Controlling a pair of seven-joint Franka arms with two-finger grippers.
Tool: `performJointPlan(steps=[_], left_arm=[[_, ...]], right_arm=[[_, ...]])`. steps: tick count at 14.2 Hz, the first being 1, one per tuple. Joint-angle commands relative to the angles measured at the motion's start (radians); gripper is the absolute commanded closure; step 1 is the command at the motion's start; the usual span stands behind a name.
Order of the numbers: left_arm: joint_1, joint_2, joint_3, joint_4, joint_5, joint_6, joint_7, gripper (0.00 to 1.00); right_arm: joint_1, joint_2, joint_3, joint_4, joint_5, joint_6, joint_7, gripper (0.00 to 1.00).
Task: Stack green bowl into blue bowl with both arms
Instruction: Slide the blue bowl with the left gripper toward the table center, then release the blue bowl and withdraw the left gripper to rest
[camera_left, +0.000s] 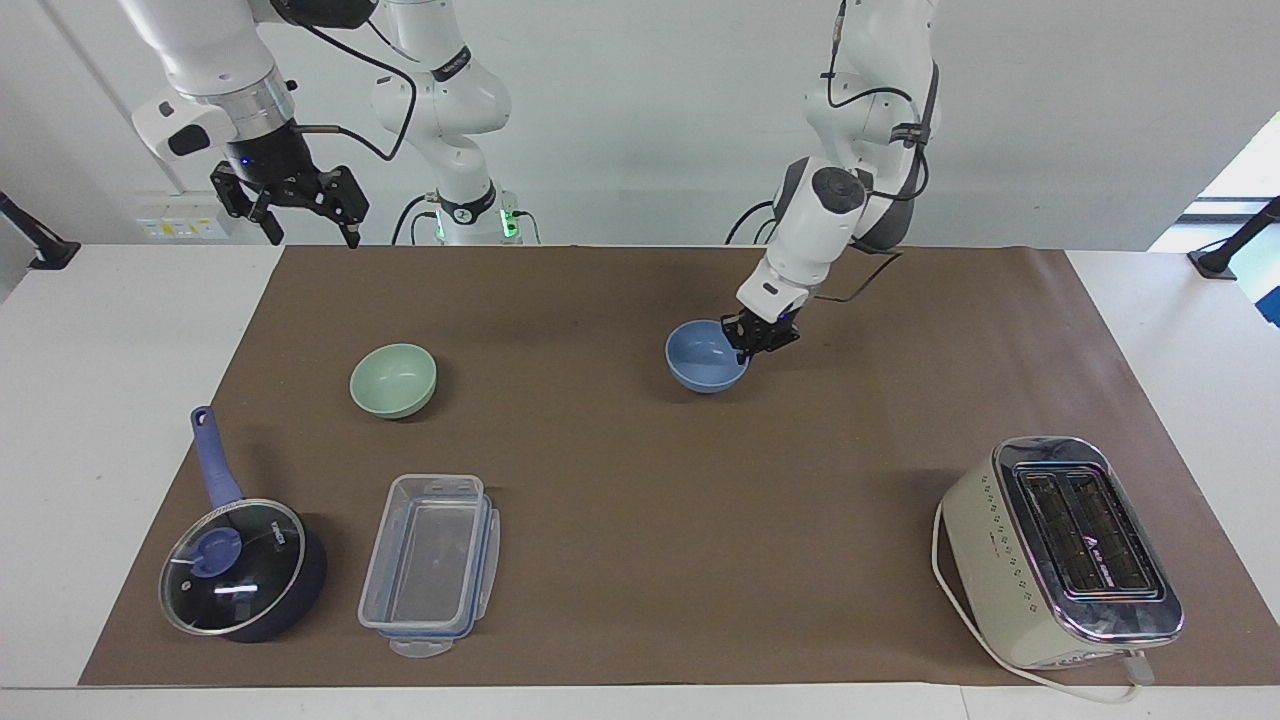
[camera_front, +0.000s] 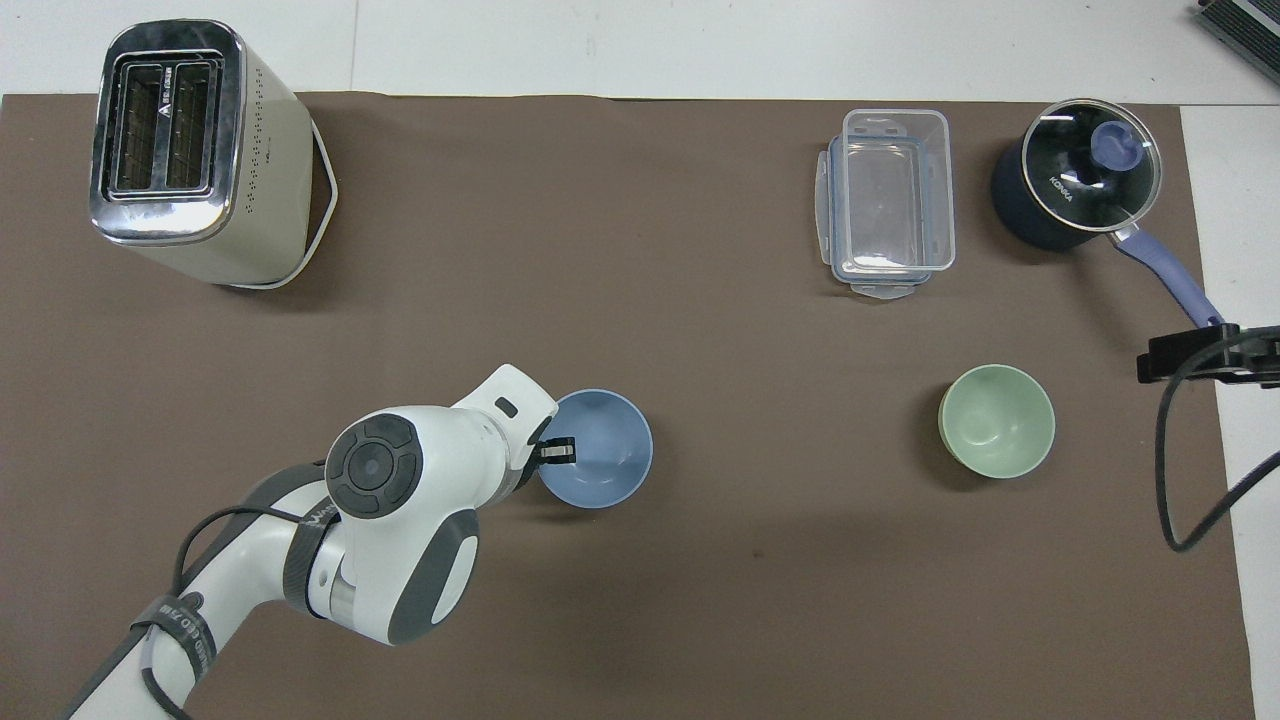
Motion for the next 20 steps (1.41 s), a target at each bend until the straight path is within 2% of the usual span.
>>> performJointPlan(steps=[1,3,4,6,7,8,9,12,15,18,20], left_arm=[[-0.019,0.033,0.013,0.021,0.002,0.010,-0.022,1.00],[-0.020,0.030,0.013,0.017,0.002,-0.002,-0.025,1.00],[-0.019,0.030,0.011,0.018,0.002,-0.005,-0.031,0.89],[-0.020,0.028,0.010,0.020,0.002,-0.005,-0.040,0.45],[-0.020,0.028,0.011,0.020,0.002,-0.005,-0.034,0.40],[-0.019,0.030,0.014,0.023,0.002,-0.007,-0.031,0.27],[-0.004,0.019,0.016,0.029,0.002,-0.008,-0.028,0.03],[0.041,-0.065,0.020,0.069,0.013,-0.152,0.004,0.00],[0.148,-0.157,0.020,0.135,0.045,-0.307,0.163,0.00],[0.269,-0.128,0.017,0.370,0.105,-0.572,0.311,0.00],[0.317,-0.125,0.019,0.460,0.140,-0.666,0.365,0.00]], right_arm=[[-0.008,-0.006,0.004,-0.005,0.007,0.008,-0.005,0.00],[-0.008,-0.006,0.004,-0.007,0.007,0.007,-0.005,0.00],[-0.008,-0.006,0.004,-0.007,0.007,0.007,-0.005,0.00],[-0.008,-0.006,0.004,-0.007,0.007,0.007,-0.005,0.00],[-0.008,-0.006,0.004,-0.005,0.007,0.007,-0.005,0.00],[-0.008,-0.006,0.004,-0.007,0.007,0.007,-0.005,0.00],[-0.008,-0.006,0.004,-0.005,0.007,0.007,-0.005,0.00],[-0.008,-0.006,0.004,-0.005,0.007,0.007,-0.005,0.00],[-0.008,-0.006,0.004,-0.007,0.007,0.007,-0.005,0.00],[-0.008,-0.006,0.004,-0.005,0.007,0.007,-0.005,0.00],[-0.008,-0.006,0.004,-0.005,0.007,0.007,-0.005,0.00]])
